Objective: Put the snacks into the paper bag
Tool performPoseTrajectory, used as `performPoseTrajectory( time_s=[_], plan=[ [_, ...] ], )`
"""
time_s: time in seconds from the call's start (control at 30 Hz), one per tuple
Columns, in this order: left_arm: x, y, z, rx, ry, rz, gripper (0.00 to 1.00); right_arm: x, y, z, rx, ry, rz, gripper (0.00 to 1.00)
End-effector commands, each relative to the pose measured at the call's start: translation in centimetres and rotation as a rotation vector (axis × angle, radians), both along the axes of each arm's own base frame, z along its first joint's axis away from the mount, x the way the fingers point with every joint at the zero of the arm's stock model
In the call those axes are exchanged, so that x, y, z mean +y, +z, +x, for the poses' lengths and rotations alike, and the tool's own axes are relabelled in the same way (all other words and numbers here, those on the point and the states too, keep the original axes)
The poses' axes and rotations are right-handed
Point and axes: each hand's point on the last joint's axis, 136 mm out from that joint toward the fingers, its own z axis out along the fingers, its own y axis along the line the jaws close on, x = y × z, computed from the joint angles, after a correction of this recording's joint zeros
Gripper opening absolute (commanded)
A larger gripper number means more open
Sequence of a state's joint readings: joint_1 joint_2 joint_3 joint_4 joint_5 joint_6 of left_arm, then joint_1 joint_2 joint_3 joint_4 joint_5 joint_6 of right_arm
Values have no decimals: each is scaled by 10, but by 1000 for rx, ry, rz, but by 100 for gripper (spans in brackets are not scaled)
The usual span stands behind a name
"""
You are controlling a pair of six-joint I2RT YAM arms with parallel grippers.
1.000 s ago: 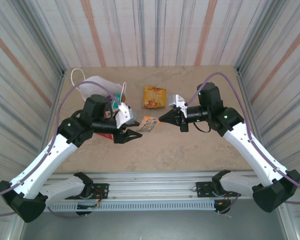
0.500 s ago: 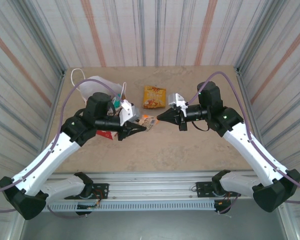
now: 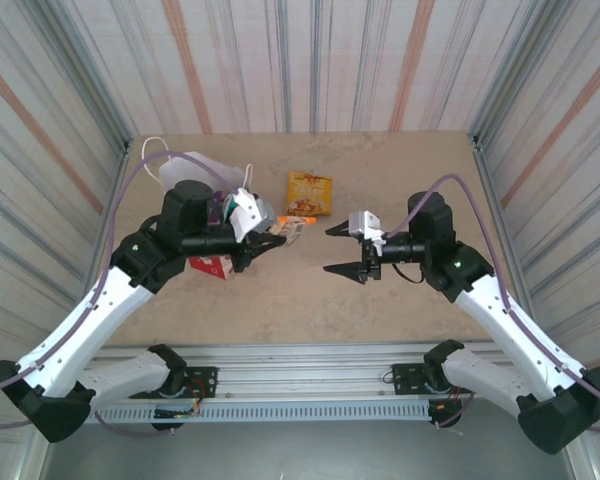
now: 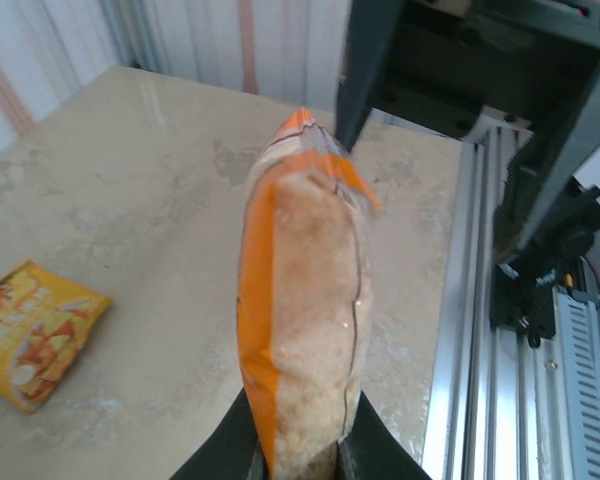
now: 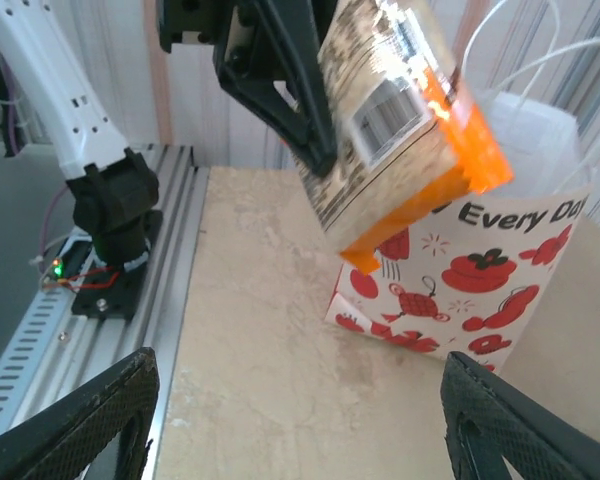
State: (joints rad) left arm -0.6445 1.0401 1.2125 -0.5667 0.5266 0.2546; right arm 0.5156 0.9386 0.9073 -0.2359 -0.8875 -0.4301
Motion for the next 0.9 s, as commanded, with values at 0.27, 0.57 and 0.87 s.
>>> performPoseTrajectory(
  time_s=[0.27, 0.57, 0.87],
  plan=[
    [75, 66, 68, 14, 479, -88, 6, -4, 10, -4, 13, 43, 76, 75],
    [120, 27, 126, 186, 681, 0, 9, 0, 3, 4, 36, 42, 66, 74],
    [138, -17, 153, 283, 776, 143, 12, 5, -7, 14, 74, 38, 41, 73]
  ],
)
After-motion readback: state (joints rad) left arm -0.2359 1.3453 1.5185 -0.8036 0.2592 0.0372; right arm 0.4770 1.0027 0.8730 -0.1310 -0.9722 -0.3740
